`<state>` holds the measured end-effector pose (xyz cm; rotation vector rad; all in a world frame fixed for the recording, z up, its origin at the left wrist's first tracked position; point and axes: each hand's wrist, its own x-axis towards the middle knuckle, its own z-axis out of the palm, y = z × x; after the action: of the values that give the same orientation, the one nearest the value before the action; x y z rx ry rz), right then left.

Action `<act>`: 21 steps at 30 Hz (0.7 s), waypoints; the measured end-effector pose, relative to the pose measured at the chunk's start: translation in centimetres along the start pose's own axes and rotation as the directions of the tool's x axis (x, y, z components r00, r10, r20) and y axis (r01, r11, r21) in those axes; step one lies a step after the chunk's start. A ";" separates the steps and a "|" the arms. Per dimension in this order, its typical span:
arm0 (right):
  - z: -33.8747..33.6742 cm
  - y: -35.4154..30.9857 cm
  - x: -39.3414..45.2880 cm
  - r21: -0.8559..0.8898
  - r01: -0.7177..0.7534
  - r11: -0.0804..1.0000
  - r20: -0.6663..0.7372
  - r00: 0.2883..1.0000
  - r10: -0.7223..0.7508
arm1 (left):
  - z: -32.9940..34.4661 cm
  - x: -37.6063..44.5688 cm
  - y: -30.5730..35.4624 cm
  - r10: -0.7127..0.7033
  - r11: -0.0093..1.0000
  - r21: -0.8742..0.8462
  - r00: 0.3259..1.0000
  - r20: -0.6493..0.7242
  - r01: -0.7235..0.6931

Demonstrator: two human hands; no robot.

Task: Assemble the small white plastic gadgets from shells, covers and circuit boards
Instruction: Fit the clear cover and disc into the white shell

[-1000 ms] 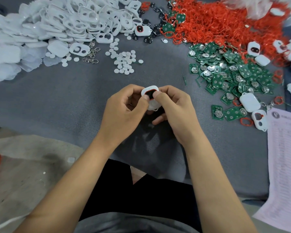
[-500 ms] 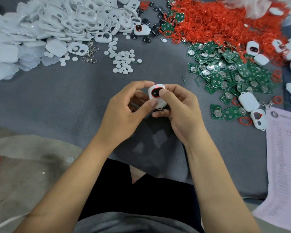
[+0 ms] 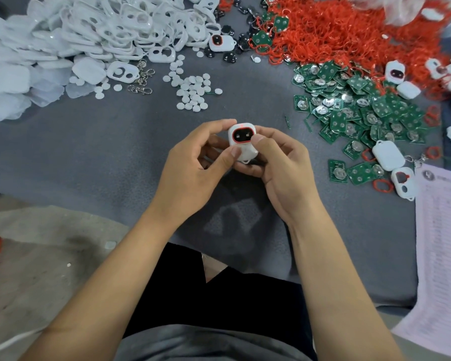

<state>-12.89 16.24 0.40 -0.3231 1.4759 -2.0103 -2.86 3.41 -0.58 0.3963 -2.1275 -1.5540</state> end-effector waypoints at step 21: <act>0.3 0.3 -0.4 -0.255 0.081 0.964 0.015 0.997 -0.080 | -0.1 0.0 0.1 -0.028 0.999 0.020 0.998 -0.048 0.029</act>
<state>-12.26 16.20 0.31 -0.5019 1.7478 -1.8797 -2.79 3.35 -0.48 0.4672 -2.1120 -1.5242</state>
